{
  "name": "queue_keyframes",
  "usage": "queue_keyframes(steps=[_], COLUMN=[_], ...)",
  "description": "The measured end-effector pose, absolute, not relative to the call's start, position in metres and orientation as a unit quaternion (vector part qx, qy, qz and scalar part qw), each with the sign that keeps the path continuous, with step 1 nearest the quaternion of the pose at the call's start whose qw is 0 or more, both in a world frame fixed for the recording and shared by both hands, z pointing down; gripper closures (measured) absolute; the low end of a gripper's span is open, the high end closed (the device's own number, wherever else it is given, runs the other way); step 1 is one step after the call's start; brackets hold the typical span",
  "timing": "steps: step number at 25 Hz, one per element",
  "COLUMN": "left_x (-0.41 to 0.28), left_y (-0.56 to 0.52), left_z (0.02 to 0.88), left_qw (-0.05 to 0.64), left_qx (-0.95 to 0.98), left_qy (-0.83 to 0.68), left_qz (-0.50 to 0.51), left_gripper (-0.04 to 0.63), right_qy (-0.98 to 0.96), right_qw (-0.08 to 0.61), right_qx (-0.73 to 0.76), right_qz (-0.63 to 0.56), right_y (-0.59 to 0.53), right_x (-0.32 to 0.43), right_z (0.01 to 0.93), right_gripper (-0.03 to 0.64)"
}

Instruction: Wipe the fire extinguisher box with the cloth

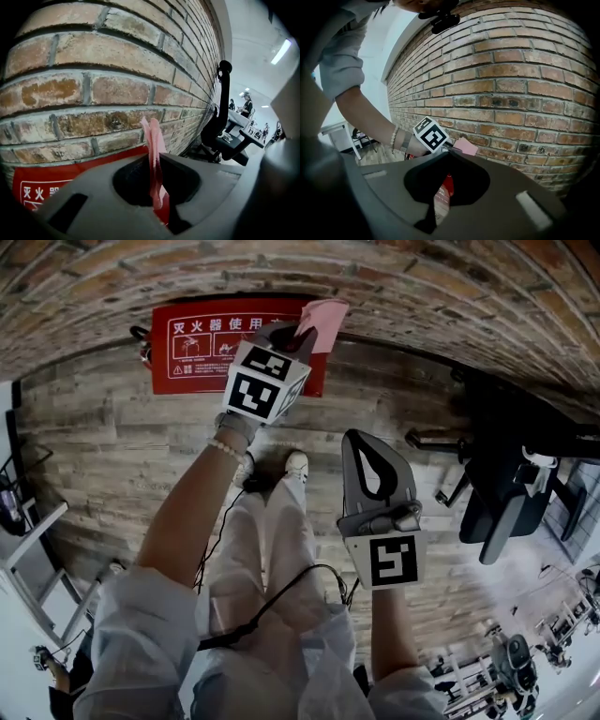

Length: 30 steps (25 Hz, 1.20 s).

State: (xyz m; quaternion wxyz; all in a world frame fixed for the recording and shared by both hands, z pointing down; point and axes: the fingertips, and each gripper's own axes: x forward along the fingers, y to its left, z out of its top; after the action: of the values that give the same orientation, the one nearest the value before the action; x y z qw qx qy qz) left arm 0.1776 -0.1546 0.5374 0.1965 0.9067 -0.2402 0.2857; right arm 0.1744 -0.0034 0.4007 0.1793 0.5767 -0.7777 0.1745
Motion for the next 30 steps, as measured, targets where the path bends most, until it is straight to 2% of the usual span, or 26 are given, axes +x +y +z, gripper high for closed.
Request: queue_keyframes(steps=[13, 30], left_x=[0.17, 0.141], left_y=[-0.164, -0.175], left_z=[0.569, 0.573], left_qw=[0.215, 0.226], left_qx=[0.882, 0.874], left_qy=[-0.255, -0.26], left_qz=[0.333, 0.343], left_gripper=[0.581, 0.581], right_qy=[-0.786, -0.79], right_qw=[0.2, 0.199], right_qx=[0.563, 0.559], right_qz=[0.16, 0.157], right_y=[-0.017, -0.039], right_x=[0.178, 0.156], right_z=[0.423, 0.426], right_gripper=[0.609, 0.609])
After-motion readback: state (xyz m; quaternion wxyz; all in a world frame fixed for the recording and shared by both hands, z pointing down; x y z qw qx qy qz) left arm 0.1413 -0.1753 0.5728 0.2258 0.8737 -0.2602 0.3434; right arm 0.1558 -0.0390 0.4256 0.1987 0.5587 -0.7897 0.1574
